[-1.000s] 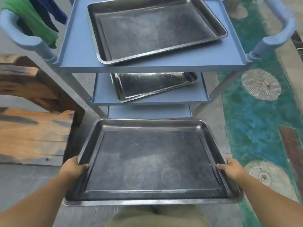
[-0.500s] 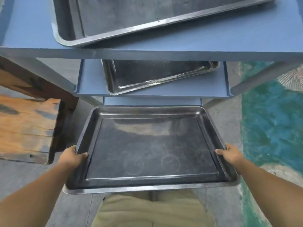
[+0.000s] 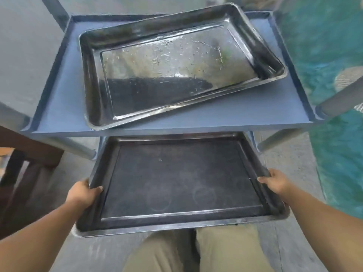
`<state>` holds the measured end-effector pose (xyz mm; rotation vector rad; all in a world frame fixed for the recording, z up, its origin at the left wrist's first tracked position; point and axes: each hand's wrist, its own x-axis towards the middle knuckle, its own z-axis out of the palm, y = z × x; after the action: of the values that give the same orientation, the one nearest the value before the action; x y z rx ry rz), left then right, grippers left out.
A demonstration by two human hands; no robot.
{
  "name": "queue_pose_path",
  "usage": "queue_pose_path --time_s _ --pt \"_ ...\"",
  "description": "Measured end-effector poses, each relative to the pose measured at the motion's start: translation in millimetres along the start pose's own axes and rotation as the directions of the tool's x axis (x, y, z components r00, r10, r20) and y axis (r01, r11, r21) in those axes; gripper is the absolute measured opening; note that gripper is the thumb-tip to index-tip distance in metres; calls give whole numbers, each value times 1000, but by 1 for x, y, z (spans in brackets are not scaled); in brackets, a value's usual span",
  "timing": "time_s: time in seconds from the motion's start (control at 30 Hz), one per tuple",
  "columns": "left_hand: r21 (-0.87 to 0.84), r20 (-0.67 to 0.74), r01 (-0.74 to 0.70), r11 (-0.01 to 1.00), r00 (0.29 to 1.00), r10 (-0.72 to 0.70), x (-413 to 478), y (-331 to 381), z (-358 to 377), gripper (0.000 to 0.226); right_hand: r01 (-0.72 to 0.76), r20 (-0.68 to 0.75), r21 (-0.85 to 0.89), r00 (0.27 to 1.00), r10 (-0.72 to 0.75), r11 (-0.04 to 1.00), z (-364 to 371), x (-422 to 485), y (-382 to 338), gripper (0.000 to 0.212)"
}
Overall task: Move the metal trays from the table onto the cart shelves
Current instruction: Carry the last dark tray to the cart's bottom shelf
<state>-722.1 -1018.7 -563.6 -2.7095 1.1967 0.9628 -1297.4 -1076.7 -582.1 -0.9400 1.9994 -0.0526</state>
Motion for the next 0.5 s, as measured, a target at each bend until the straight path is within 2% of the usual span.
queue_pose_path --time_s 0.03,0.1,0.23,0.37,0.5 --pt "1 -18 -19 1000 1000 19 17 2 11 28 2 -20 -5 1000 -2 1000 11 15 2 34" --pt "-17 -64 -49 999 997 47 51 10 32 30 20 -64 -9 998 -21 1000 28 47 4 41" --pt "-42 -140 -113 993 984 106 112 31 72 34 78 -150 83 987 -65 993 55 107 5 34" --pt "-41 -220 -166 985 963 153 161 43 107 35 183 -262 35 950 -168 982 68 168 1 24" --pt "-61 -268 -188 980 949 166 191 45 126 34 249 -311 4 921 -235 969 77 204 -3 43"
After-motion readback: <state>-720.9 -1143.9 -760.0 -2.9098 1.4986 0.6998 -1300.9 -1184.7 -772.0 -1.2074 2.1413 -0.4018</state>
